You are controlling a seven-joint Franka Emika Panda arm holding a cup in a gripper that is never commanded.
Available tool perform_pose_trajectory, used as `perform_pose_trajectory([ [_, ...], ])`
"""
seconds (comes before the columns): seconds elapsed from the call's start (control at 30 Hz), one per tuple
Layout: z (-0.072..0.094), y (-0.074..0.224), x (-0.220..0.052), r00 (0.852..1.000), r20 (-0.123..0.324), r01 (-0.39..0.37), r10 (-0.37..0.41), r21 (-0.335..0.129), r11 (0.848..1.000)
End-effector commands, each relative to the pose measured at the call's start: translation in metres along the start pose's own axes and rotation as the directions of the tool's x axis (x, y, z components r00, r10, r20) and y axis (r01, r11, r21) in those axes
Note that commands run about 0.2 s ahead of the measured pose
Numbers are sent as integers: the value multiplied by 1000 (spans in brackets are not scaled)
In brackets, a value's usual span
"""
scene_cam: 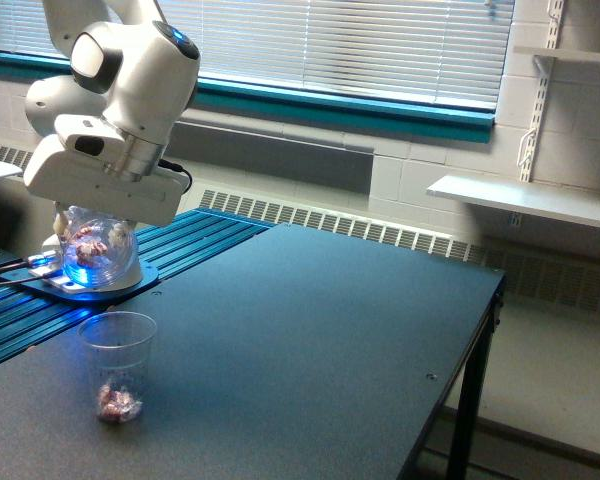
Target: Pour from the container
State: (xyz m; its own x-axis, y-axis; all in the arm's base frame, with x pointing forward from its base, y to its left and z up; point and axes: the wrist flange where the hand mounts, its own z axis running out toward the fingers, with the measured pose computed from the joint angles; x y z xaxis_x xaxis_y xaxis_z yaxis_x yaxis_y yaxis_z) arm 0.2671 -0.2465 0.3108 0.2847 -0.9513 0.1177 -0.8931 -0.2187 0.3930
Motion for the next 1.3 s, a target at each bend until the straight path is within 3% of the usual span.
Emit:
perform_pose_trajectory([
  [0.03,-2,-7,10,1000,18,1,-1,-18,1000],
  [0.73,2,-30,10,998,53,19,-16,-62,998],
  [1.3,-4,-36,2,999,31,30,-28,-67,997],
])
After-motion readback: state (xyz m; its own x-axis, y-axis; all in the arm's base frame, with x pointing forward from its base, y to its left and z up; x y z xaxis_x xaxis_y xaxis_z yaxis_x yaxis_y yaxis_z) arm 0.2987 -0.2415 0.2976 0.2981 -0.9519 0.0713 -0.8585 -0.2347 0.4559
